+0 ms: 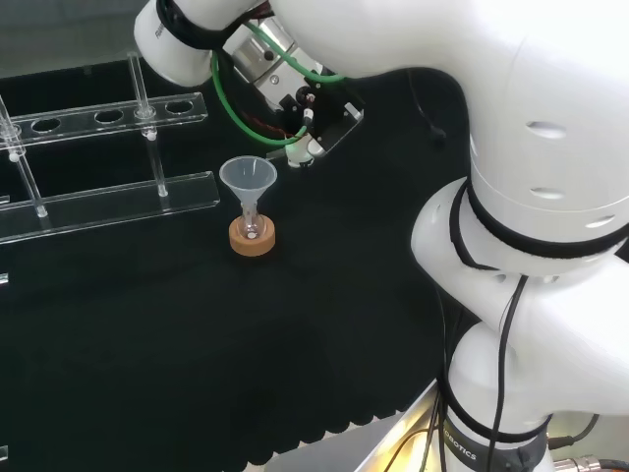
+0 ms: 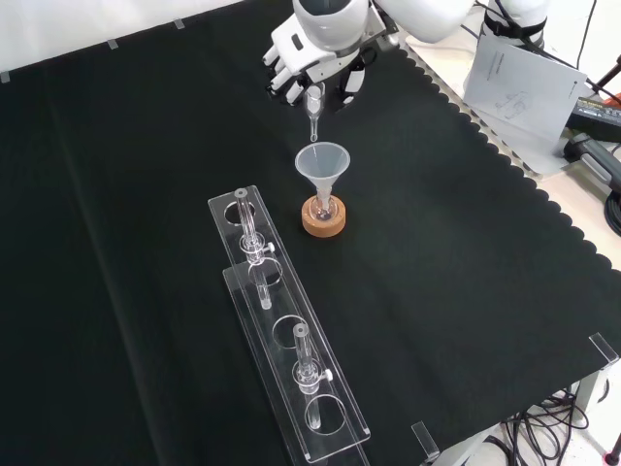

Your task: Pour all the NaCl from the weighing funnel into the round-bottom flask.

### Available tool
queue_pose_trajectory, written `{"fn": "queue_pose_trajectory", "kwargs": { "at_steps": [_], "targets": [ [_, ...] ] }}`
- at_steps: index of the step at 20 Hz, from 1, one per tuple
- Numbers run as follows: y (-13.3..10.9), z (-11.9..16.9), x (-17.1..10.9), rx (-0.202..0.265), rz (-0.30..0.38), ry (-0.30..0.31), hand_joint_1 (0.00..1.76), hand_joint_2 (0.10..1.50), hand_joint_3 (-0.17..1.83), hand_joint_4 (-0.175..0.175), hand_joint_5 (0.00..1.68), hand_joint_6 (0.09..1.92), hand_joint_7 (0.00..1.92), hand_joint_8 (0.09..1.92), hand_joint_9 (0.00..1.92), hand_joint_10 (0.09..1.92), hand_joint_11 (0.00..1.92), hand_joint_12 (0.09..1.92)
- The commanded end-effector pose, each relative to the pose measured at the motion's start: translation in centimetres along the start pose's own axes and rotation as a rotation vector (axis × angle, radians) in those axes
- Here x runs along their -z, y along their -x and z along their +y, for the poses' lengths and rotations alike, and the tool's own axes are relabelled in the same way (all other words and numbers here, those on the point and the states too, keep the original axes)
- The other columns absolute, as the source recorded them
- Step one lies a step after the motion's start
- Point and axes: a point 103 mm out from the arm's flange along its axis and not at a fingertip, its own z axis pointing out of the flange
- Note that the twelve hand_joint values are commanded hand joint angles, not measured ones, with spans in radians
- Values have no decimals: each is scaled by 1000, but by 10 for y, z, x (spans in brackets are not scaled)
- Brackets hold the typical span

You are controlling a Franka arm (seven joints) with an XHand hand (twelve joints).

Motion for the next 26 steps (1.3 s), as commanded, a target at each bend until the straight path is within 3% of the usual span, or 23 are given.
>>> {"fn": "queue_pose_trajectory", "kwargs": {
  "at_steps": [1, 26],
  "targets": [
    [-12, -9, 18, 32, -42, 54, 1119, 680, 621, 175, 1251, 696, 607, 688, 959, 411, 681, 1141],
    [-22, -10, 24, 23, -207, 55, 1119, 682, 617, 175, 1252, 692, 608, 687, 958, 405, 682, 1141]
  ]
}}
